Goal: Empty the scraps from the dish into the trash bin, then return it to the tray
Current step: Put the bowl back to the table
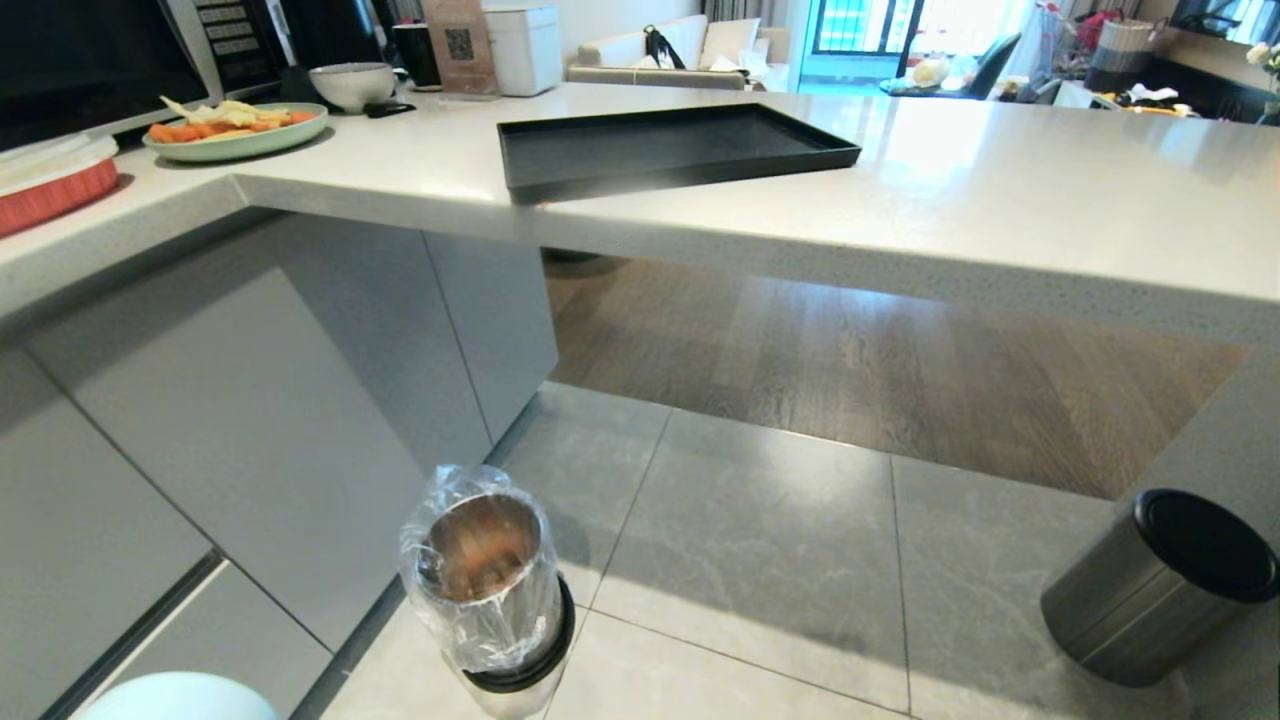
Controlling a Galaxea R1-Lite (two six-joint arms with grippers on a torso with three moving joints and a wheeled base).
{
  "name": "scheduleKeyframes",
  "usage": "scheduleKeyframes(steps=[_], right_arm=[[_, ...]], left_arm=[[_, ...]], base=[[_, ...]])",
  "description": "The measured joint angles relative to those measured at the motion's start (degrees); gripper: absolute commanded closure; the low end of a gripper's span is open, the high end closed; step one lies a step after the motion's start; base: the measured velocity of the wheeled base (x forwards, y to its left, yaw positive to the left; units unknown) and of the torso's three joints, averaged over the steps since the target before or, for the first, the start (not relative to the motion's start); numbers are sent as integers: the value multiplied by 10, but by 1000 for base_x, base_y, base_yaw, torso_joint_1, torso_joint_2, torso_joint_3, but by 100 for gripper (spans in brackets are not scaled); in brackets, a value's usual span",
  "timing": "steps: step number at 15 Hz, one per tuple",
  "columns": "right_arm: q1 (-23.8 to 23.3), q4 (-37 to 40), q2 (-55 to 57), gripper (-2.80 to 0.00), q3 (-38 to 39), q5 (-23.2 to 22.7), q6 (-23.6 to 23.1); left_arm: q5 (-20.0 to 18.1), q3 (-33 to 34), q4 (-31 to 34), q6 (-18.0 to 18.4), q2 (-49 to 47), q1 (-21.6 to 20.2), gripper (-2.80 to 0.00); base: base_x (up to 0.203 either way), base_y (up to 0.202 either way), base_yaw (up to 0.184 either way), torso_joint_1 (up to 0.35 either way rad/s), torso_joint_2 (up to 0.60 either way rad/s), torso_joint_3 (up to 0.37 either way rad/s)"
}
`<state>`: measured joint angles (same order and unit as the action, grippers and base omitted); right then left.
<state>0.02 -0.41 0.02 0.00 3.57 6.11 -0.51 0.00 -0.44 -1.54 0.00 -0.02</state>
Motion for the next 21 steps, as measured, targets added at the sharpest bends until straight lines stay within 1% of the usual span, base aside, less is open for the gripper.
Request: scheduleKeyframes(steps=[17,21], right_arm=[[0,0,0,0,0,0,0],[0,0,0,0,0,0,0]], left_arm=[[0,0,0,1,0,0,0],[0,0,0,1,0,0,0]], base=[[0,3,0,0,0,0],[173,0,-1,6,2,5]])
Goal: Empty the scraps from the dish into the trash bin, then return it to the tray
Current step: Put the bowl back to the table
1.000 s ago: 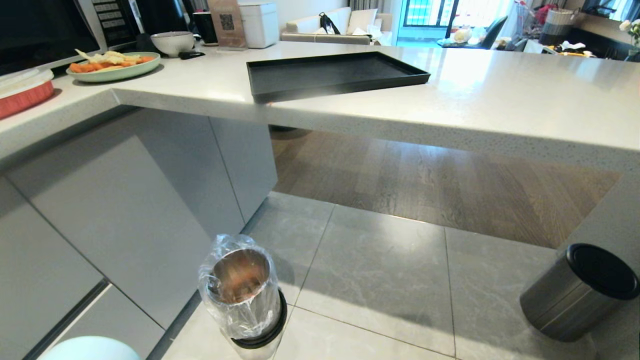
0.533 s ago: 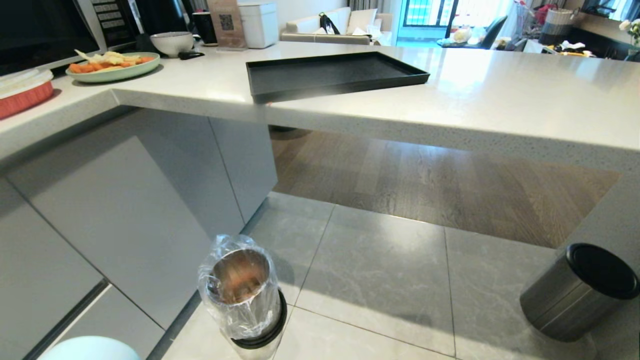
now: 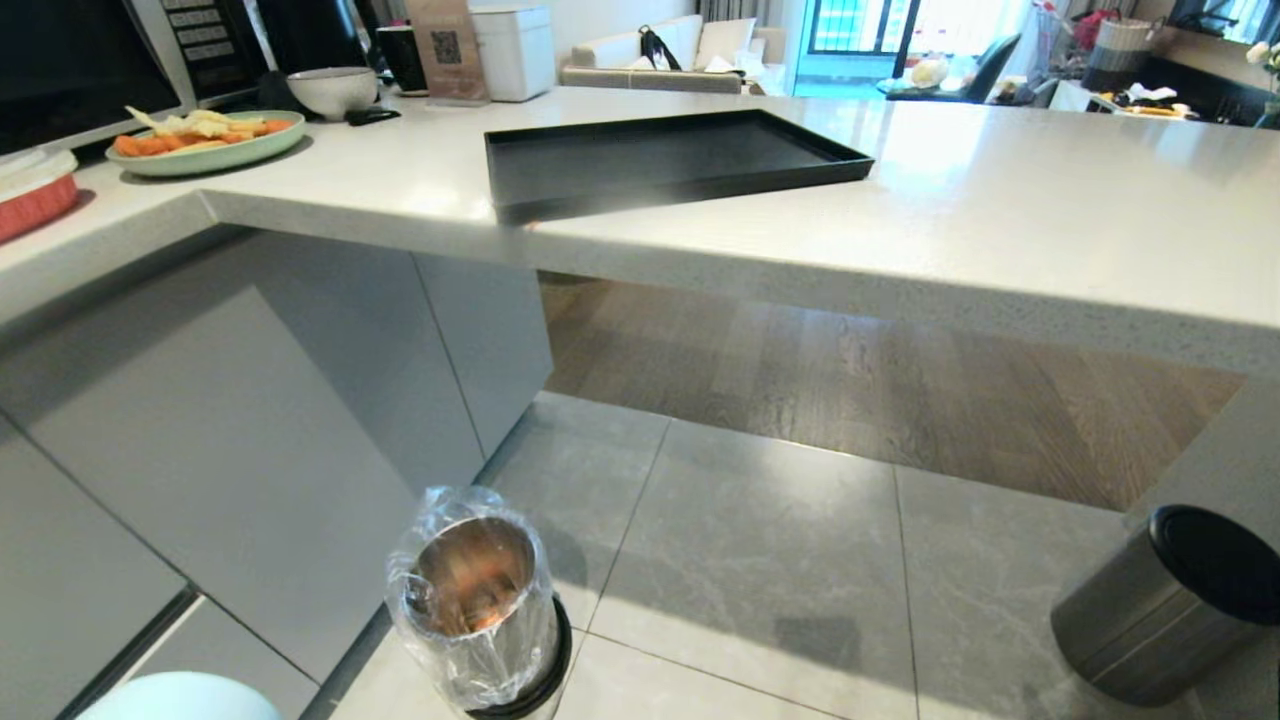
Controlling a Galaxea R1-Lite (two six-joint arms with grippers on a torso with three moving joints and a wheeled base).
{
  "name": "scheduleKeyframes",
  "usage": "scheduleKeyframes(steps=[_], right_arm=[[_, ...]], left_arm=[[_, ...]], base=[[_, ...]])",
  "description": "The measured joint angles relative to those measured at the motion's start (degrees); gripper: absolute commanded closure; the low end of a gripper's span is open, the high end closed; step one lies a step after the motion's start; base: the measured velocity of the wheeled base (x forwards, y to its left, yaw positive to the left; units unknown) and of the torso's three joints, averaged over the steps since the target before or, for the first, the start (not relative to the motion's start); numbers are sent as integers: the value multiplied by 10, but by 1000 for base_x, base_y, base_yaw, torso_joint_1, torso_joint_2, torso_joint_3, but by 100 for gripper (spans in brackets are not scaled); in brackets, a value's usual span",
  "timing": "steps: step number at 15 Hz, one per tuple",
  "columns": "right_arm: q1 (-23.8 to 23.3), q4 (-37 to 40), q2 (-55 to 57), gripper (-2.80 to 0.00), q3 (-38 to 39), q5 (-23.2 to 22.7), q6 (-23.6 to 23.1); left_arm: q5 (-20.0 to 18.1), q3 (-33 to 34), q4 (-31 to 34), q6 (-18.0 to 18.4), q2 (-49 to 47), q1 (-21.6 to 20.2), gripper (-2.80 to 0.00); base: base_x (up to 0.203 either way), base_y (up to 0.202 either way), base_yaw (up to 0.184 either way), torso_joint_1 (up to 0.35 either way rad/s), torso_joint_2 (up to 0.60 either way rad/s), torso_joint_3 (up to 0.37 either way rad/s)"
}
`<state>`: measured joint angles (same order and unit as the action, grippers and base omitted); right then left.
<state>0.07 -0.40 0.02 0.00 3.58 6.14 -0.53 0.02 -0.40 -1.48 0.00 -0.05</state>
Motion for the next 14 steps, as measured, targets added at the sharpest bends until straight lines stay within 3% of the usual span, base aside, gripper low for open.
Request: scheduleKeyframes(steps=[7,14], right_arm=[[0,0,0,0,0,0,0],[0,0,0,0,0,0,0]], left_arm=[[0,0,0,0,0,0,0],[0,0,0,0,0,0,0]], base=[[182,0,2,3,3,2],[0,0,0,0,0,0]])
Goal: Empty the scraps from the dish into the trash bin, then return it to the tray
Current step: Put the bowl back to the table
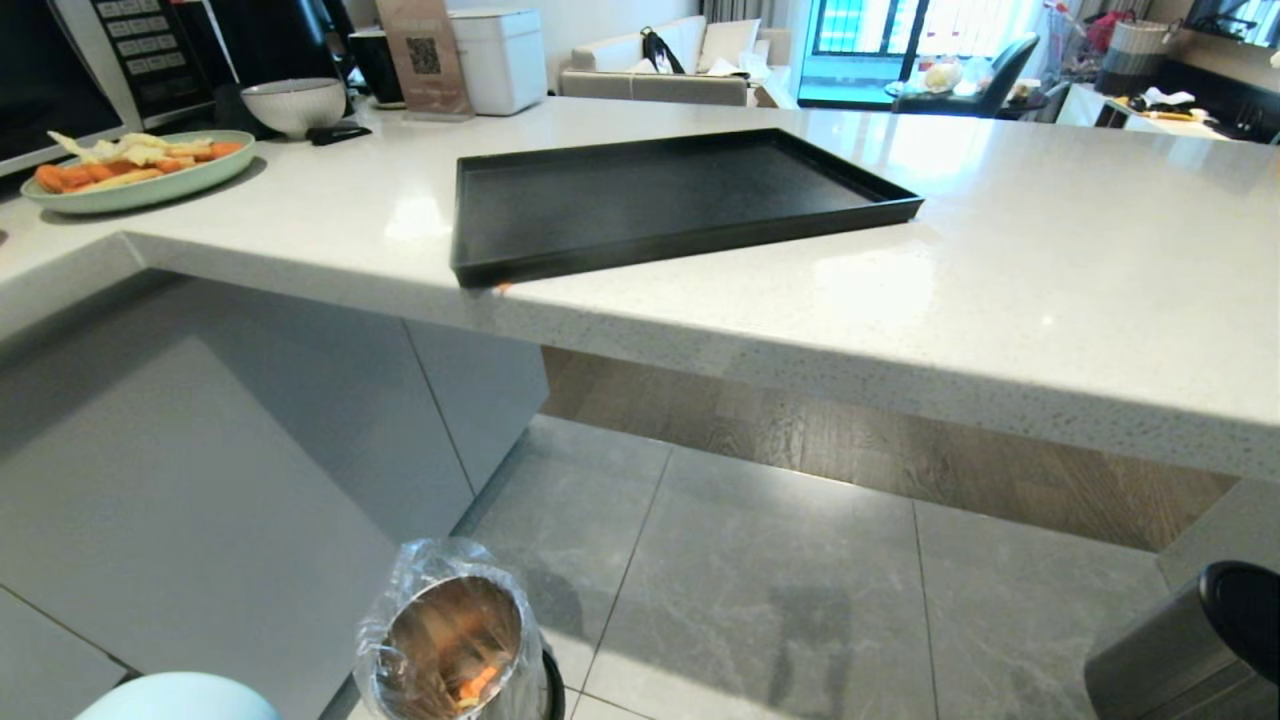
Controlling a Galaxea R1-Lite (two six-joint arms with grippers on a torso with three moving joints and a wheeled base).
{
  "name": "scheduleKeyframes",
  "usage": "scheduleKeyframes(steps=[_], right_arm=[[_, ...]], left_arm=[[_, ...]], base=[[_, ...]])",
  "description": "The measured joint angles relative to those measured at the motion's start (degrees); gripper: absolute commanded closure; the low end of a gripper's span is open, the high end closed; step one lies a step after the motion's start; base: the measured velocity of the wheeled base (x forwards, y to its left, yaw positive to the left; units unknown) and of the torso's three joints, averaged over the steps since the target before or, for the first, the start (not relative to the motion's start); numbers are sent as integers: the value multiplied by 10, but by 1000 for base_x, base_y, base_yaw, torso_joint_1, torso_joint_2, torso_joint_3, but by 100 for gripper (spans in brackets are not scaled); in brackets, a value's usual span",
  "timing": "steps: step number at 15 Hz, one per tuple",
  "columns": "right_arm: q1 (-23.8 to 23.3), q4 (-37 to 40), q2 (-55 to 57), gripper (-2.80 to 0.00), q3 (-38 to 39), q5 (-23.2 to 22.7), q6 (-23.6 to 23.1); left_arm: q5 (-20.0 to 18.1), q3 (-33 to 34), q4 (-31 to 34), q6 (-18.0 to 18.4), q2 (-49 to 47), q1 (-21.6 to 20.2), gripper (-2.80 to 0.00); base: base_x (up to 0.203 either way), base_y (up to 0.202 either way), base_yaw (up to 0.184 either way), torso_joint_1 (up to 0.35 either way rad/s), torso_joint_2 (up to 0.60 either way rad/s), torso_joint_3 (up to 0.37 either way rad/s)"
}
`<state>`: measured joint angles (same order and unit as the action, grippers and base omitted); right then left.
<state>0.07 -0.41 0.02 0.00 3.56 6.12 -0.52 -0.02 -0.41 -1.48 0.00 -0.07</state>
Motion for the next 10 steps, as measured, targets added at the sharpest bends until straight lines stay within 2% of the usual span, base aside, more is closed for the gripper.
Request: scheduleKeyframes(steps=[10], right_arm=[[0,0,0,0,0,0,0]], left_arm=[[0,0,0,0,0,0,0]], base=[[0,0,0,0,0,0]])
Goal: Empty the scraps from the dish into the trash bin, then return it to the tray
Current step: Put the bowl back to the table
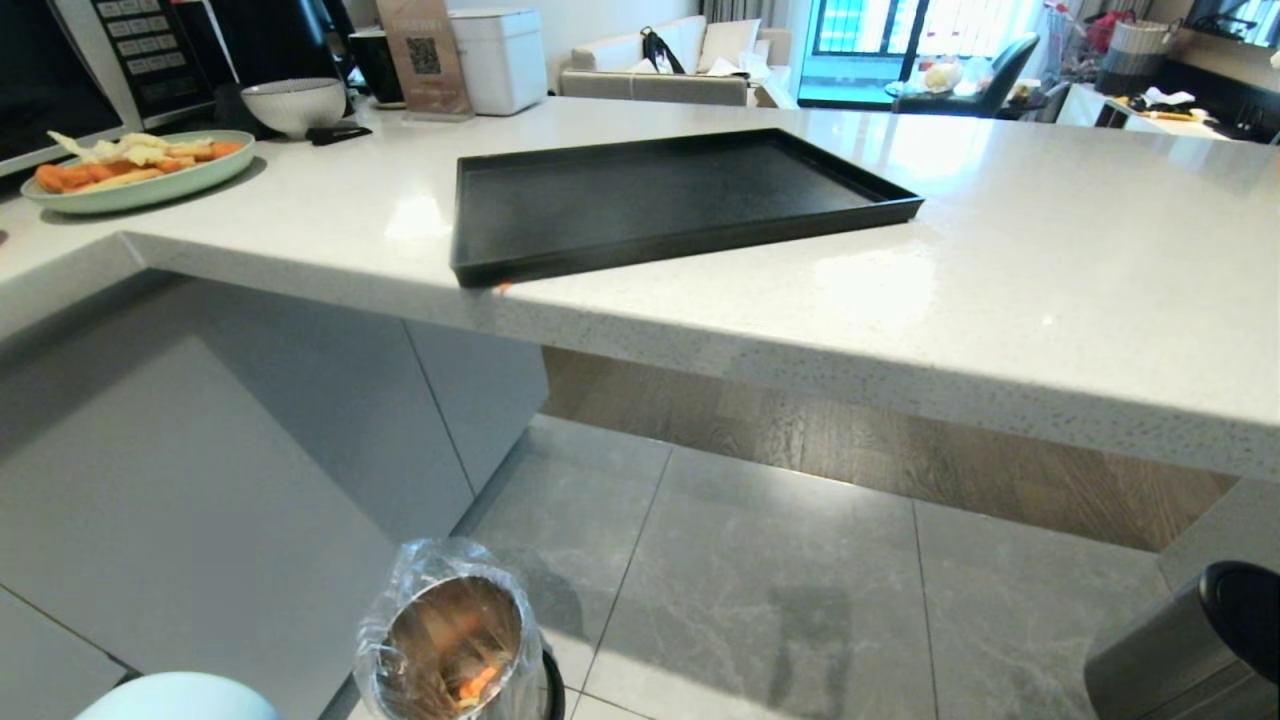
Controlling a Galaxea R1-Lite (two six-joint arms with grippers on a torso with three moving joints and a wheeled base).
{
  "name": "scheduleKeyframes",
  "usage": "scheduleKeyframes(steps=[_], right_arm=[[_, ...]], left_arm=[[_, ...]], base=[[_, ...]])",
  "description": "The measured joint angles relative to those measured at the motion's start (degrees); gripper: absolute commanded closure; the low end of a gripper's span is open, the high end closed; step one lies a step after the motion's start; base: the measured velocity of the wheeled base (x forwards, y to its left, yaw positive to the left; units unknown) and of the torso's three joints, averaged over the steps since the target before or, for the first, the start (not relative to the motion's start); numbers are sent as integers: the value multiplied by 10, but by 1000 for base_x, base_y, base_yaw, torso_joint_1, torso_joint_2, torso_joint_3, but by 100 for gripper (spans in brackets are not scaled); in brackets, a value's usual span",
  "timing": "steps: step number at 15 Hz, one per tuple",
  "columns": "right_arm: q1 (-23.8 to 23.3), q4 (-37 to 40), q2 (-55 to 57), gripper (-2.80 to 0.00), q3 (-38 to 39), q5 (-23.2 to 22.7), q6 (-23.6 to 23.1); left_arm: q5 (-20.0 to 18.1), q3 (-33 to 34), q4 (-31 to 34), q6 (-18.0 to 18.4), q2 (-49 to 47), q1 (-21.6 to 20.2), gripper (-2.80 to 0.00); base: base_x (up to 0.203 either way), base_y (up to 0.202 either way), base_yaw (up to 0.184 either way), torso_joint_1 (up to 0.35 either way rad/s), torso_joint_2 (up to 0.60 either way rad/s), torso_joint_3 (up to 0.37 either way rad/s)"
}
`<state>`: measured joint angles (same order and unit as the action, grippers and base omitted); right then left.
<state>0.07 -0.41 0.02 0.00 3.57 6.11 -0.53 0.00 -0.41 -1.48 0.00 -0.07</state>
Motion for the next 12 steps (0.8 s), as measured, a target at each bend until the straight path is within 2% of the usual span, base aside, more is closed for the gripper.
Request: scheduleKeyframes(steps=[12], right_arm=[[0,0,0,0,0,0,0]], left_arm=[[0,0,0,0,0,0,0]], base=[[0,0,0,0,0,0]])
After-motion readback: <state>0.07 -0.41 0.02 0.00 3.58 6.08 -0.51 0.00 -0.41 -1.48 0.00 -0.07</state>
